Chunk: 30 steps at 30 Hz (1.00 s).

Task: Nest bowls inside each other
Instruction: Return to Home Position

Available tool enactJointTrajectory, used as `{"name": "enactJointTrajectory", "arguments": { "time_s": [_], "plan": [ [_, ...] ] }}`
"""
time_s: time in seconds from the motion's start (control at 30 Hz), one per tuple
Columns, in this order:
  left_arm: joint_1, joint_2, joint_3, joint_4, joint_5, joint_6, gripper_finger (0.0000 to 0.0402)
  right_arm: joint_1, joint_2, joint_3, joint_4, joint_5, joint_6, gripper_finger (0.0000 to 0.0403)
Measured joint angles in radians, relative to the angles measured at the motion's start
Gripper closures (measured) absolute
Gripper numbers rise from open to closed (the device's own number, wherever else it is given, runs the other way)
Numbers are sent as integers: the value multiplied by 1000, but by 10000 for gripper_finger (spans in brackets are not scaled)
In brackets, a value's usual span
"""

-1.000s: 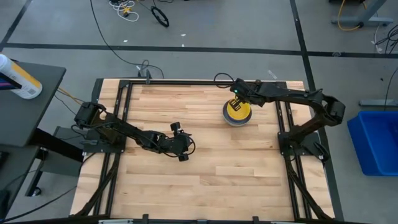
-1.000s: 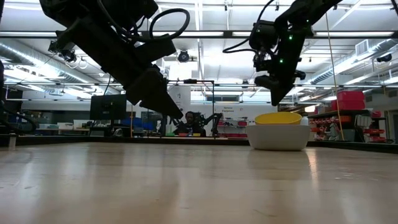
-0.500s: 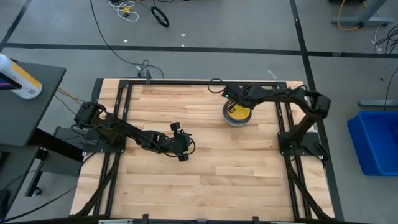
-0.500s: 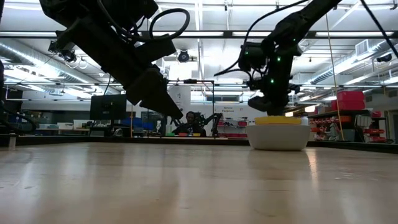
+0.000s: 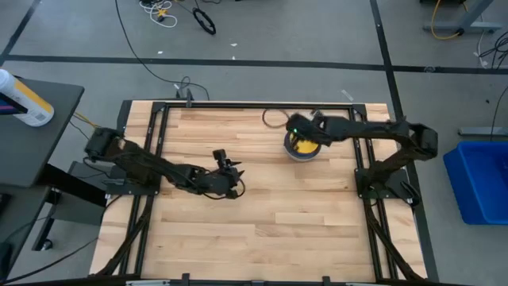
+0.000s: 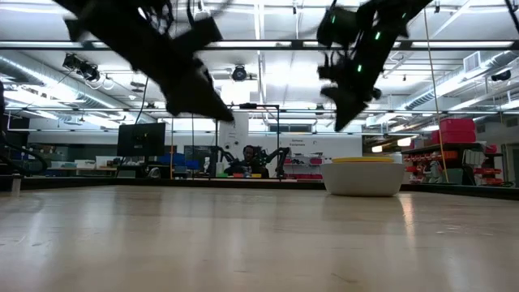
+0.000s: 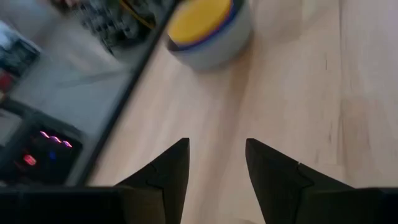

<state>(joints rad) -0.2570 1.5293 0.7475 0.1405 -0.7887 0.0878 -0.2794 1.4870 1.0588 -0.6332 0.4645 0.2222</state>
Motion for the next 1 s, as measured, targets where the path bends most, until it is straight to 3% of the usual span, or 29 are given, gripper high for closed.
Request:
{"name": "enactJointTrajectory", "arguments": {
  "time_s": [0.13,0.23,0.4,0.5,0.6,0.73,0.83,0.9,1.0],
  "plan": [
    [-42,-193,0,-131,-37,31,235,172,-105,0,81,-178,-125,403],
    [-83,-383,0,-291,-16,-19,235,306,-195,0,179,-236,-140,401],
    [-163,-682,-1,-514,168,-169,235,499,-343,0,277,-225,-127,394],
    [-222,-811,-50,-524,254,-223,235,593,-405,0,303,-207,-111,394],
    [-284,-922,-134,-542,261,-277,234,656,-457,0,262,-204,-86,393],
    [-356,-1052,-258,-560,236,-354,234,707,-525,0,107,-307,-60,392],
    [-400,-1145,-309,-566,230,-384,235,734,-566,-3,15,-357,118,392],
    [-417,-1198,-313,-616,224,-417,235,777,-585,-30,74,-348,138,390],
    [-434,-1247,-314,-633,197,-443,235,853,-628,-94,203,-349,21,390]
  ]
}}
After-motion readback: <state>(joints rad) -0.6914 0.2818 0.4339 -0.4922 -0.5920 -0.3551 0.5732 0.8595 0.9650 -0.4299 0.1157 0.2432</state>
